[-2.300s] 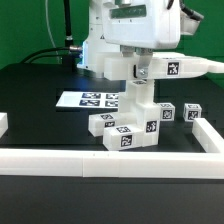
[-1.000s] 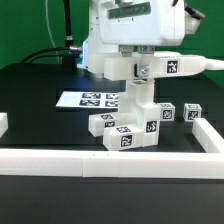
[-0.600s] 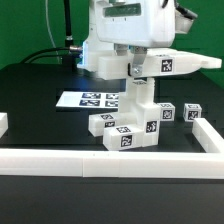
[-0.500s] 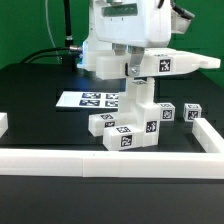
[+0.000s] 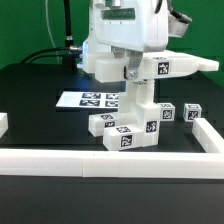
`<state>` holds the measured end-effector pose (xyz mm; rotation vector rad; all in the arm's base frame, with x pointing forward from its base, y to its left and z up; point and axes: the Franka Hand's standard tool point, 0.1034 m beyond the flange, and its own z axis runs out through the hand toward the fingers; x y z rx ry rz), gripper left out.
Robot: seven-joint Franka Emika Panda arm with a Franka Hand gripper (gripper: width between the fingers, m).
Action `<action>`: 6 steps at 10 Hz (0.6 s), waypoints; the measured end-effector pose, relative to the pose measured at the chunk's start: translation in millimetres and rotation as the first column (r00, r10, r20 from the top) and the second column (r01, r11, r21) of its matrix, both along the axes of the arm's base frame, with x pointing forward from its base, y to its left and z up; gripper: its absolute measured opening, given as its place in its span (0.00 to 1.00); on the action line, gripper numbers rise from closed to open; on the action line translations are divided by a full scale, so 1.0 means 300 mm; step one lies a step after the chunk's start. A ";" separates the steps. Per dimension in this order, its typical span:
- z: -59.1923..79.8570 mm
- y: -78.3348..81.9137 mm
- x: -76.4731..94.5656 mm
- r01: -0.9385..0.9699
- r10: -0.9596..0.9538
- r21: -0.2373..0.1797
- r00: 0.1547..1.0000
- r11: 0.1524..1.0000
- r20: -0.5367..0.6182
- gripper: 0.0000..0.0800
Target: Assemble chair
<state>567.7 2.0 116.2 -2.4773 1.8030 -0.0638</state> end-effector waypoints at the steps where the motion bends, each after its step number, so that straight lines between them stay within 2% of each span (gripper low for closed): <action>1: 0.002 0.003 0.017 -0.003 0.003 -0.003 1.000 1.000 0.005 0.36; 4: 0.000 0.041 0.025 -0.004 0.004 -0.002 1.000 1.000 0.006 0.36; 6: 0.001 0.041 0.026 -0.006 0.006 -0.002 1.000 1.000 0.007 0.36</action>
Offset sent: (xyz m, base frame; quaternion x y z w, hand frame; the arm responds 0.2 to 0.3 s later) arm 0.0010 0.0137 -0.0072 -0.0144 0.0162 0.0210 0.9995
